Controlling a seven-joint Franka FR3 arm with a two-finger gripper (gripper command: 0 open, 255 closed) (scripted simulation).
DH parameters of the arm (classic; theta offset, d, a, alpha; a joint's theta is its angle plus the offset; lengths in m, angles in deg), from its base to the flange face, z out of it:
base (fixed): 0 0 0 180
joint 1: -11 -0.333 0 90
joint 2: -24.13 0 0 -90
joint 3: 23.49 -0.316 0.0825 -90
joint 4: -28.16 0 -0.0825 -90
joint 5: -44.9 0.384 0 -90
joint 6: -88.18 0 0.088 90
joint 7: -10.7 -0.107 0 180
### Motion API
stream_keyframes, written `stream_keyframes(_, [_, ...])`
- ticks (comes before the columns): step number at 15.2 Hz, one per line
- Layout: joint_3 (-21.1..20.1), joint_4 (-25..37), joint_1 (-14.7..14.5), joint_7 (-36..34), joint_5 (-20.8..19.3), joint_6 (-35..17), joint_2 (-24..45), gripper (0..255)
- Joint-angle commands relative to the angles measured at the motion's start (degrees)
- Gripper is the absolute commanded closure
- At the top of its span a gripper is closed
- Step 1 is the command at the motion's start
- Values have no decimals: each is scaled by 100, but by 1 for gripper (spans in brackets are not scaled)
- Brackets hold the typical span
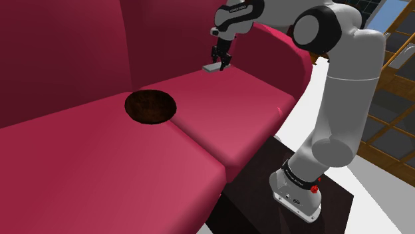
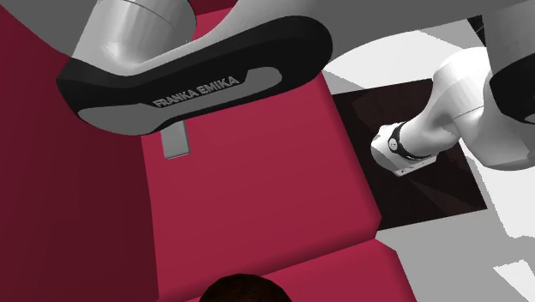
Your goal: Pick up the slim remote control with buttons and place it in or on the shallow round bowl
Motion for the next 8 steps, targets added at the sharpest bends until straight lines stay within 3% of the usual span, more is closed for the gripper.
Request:
stream_keyframes(1, [8,84,-11,-27,-24,127,-47,255])
stream_keyframes(7, [30,363,-8,-63,-72,486,-134,255])
stream_keyframes(8, [9,210,-119,-188,-121,432,-245,255])
